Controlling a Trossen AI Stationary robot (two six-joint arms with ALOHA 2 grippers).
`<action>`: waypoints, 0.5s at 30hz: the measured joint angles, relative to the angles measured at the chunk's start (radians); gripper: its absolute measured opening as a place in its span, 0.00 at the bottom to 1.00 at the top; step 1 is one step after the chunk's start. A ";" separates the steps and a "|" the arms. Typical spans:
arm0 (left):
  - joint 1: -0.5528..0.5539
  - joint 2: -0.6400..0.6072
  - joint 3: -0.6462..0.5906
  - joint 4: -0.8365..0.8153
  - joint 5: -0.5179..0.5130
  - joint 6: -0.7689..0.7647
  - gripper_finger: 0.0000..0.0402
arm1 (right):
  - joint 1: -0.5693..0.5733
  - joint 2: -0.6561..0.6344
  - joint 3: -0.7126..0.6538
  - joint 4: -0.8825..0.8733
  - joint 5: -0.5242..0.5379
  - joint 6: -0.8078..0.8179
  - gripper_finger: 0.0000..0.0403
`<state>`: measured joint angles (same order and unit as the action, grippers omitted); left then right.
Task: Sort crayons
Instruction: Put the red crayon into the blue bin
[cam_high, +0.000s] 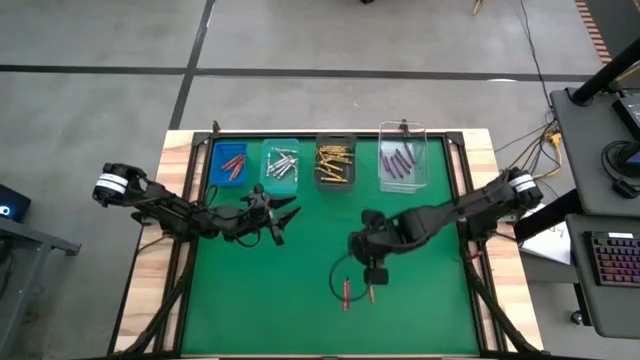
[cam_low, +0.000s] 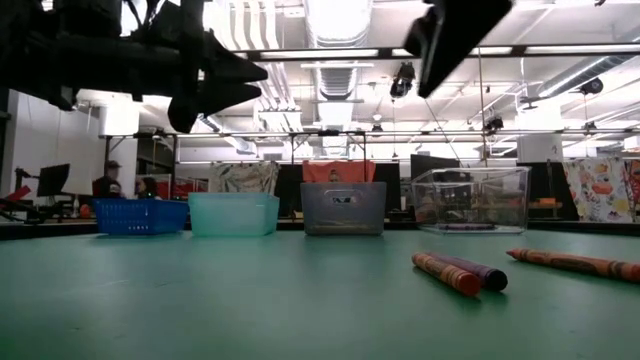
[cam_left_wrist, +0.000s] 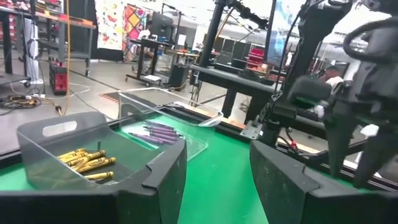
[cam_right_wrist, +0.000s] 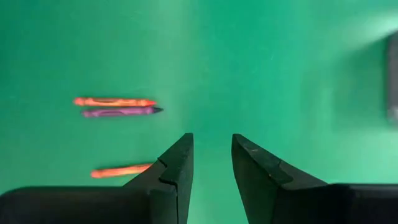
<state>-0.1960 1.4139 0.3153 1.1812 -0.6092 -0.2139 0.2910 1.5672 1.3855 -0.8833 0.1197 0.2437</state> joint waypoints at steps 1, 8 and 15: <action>-0.002 0.000 0.000 0.000 0.001 -0.004 0.40 | 0.015 0.002 -0.006 0.001 0.000 0.050 0.25; -0.004 0.000 0.000 0.002 0.001 -0.005 0.40 | 0.094 0.004 -0.046 0.002 -0.005 0.437 0.22; 0.000 0.000 0.028 0.042 -0.010 0.092 0.40 | 0.126 0.005 -0.084 0.000 -0.094 0.776 0.21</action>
<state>-0.1963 1.4136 0.3434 1.2235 -0.6193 -0.1219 0.4175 1.5722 1.3020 -0.8830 0.0254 1.0197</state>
